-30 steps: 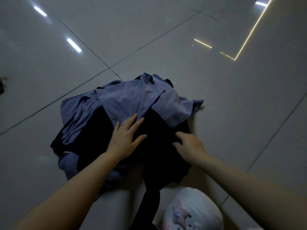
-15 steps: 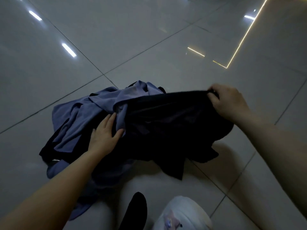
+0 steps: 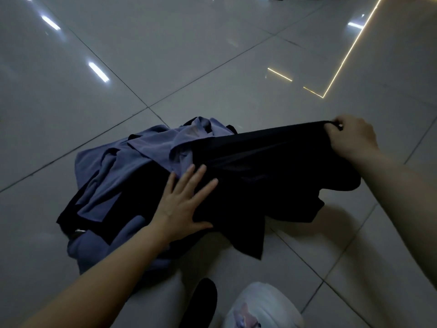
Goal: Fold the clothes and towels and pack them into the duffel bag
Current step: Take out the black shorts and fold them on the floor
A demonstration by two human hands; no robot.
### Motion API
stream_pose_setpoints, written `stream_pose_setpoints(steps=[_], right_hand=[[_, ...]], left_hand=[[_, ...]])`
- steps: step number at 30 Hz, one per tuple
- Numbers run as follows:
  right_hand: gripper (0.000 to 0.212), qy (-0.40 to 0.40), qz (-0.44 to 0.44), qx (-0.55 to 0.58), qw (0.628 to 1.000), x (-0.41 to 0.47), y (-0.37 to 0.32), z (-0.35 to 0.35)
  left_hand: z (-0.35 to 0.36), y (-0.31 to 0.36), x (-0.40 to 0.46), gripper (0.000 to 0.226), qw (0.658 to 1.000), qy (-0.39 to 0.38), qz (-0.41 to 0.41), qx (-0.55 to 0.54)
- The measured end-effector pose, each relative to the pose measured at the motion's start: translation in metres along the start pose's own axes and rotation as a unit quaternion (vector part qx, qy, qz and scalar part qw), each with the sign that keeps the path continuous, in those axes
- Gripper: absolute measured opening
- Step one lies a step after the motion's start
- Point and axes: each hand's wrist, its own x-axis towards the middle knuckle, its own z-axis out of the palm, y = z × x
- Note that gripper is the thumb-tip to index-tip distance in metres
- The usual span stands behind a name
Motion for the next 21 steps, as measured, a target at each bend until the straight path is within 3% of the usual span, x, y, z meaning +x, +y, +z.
stream_pose_setpoints(steps=[2,5,7,9,12,14,17,21], right_hand=[[0.029,-0.021,0.025,-0.008,0.999,0.001,0.011,0.004],[0.035,-0.035,0.015,-0.057,0.998,-0.008,0.024,0.017],[0.050,-0.025,-0.079,-0.124,0.989,-0.024,0.026,0.032],[0.067,-0.094,-0.189,-0.154,0.965,-0.048,0.018,0.054],[0.084,-0.229,-0.218,-0.165,0.935,-0.082,-0.007,0.093],[0.067,-0.262,-0.185,-0.135,0.938,-0.094,-0.025,0.113],[0.011,-0.233,-0.184,-0.047,0.954,-0.094,-0.041,0.119],[0.009,-0.218,-0.162,0.073,0.960,-0.065,-0.028,0.084]], left_hand=[[0.006,0.002,0.006,0.109,0.997,-0.029,0.046,0.046],[0.009,0.000,0.010,0.105,0.996,-0.045,0.038,0.061],[0.008,-0.002,0.013,0.070,0.997,0.004,0.051,0.062],[0.006,-0.001,0.016,0.036,0.994,0.059,0.073,0.049],[-0.002,0.002,0.022,0.019,0.990,0.113,0.079,0.011],[-0.010,0.006,0.022,0.019,0.989,0.138,0.053,-0.023],[-0.027,0.007,0.010,0.023,0.982,0.180,0.016,-0.051],[-0.041,-0.004,-0.012,0.028,0.983,0.168,-0.043,-0.058]])
